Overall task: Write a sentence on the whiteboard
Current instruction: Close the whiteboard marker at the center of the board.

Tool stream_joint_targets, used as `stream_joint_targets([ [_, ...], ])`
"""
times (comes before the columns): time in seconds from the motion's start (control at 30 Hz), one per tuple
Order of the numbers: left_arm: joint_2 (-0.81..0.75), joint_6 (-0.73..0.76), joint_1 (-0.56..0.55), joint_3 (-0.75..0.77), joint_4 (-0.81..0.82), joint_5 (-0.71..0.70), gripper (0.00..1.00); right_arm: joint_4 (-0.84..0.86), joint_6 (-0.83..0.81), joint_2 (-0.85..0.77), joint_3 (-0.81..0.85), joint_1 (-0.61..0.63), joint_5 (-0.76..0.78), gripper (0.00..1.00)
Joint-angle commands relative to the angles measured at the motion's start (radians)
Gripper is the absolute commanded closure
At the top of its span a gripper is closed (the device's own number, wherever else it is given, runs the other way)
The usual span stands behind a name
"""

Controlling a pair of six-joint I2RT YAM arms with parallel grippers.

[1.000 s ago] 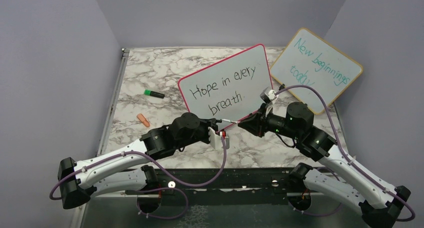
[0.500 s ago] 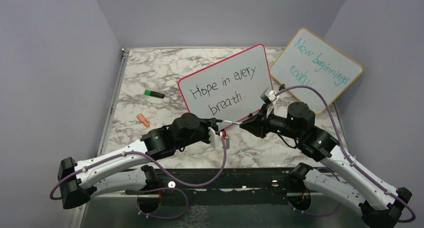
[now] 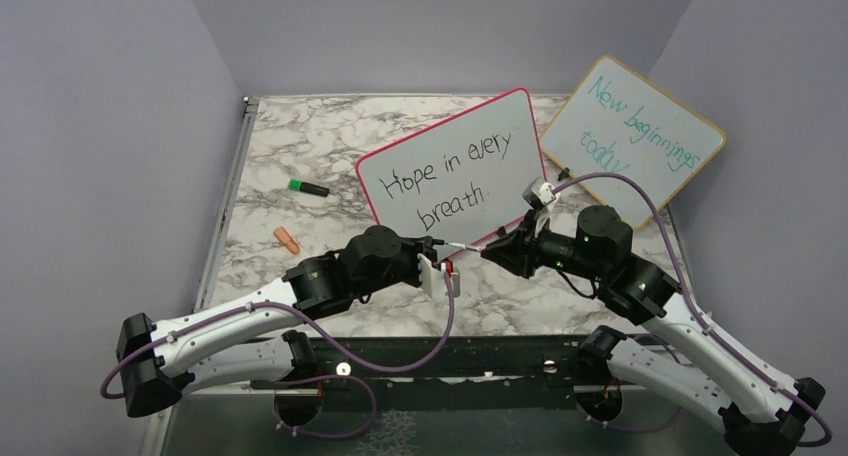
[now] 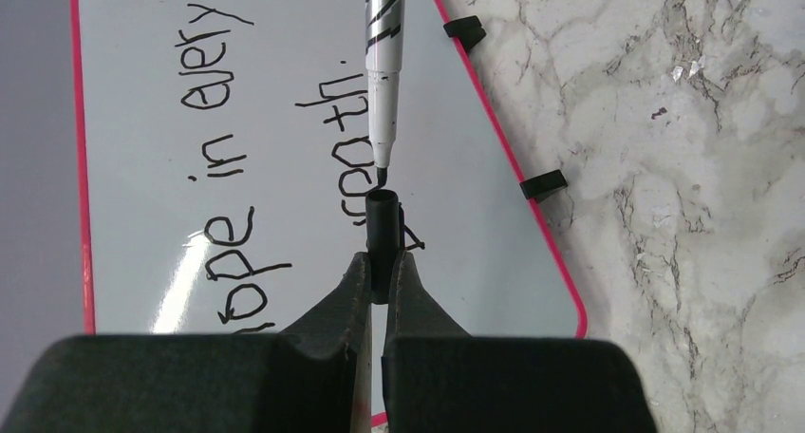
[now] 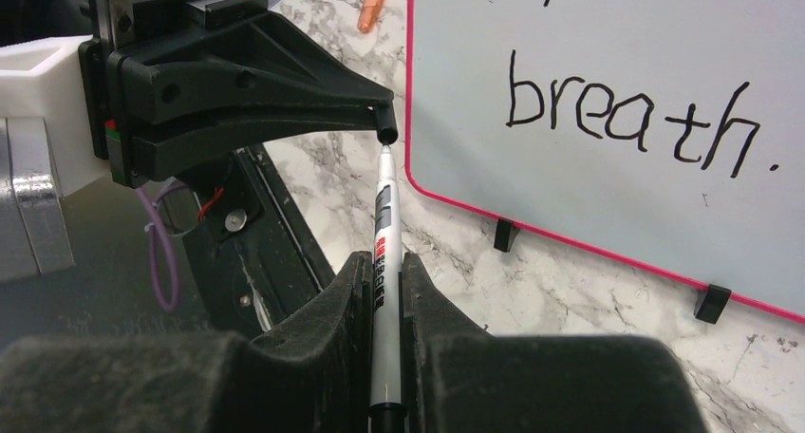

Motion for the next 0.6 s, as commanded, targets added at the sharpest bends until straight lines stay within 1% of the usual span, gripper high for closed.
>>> stream_joint_targets([
  [0.0,0.007,-0.010,-0.001,0.004,0.023,0.007,1.00,0.004,-0.009,-0.008,0.025,-0.003,-0.028,0.99],
  [0.57,0.003,-0.013,0.000,0.014,0.034,0.073,1.00,0.039,-0.001,0.019,0.007,-0.004,-0.036,0.99],
])
